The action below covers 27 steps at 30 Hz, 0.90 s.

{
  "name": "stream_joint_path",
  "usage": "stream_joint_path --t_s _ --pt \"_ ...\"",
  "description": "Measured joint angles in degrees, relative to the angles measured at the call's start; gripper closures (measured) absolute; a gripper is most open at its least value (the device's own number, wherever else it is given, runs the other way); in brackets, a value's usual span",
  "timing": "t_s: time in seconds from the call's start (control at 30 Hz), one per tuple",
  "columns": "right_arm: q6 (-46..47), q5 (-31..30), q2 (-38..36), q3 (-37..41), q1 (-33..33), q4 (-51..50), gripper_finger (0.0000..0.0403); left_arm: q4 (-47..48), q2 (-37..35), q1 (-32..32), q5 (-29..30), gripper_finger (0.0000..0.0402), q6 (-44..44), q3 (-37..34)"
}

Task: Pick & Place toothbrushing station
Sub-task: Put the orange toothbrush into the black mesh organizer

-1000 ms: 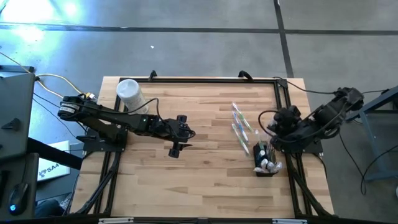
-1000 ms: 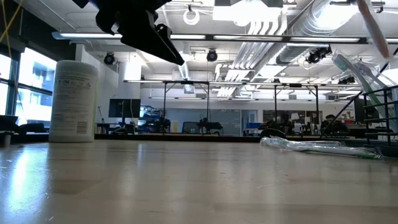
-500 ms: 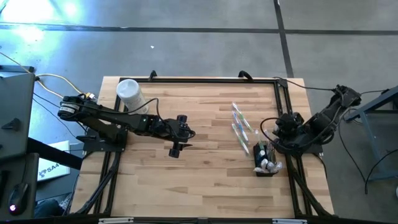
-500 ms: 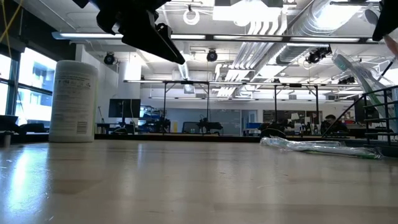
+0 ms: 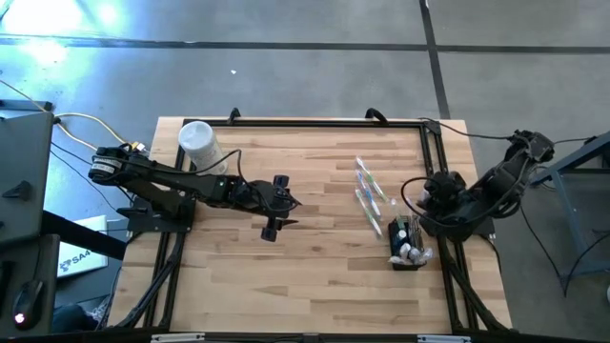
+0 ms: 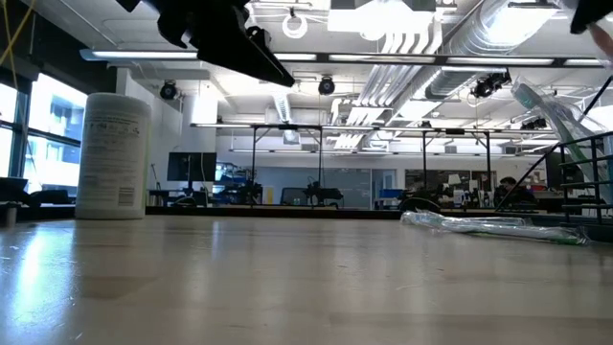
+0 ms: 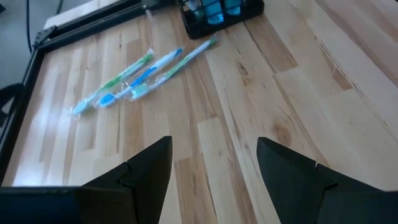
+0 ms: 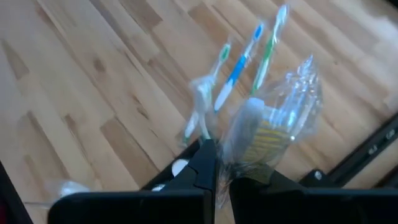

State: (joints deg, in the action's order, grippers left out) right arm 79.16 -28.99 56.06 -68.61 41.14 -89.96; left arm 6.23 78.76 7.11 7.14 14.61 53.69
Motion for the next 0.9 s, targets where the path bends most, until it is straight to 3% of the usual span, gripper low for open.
stream_joint_path --t_s 0.37,0.73,0.9 --pt "-1.40 -5.31 2.70 -0.82 0.01 -0.03 0.0393 0.42 0.00 0.00 -0.13 0.0169 0.03 0.00" --pt "-0.98 -5.92 6.56 -0.61 0.32 -0.02 0.0393 3.39 0.02 0.00 -0.11 0.0169 -1.59 0.00" --pt "2.36 -6.94 5.33 4.45 1.33 -0.03 0.0393 3.40 0.02 0.00 -0.11 0.0169 -1.62 0.00"
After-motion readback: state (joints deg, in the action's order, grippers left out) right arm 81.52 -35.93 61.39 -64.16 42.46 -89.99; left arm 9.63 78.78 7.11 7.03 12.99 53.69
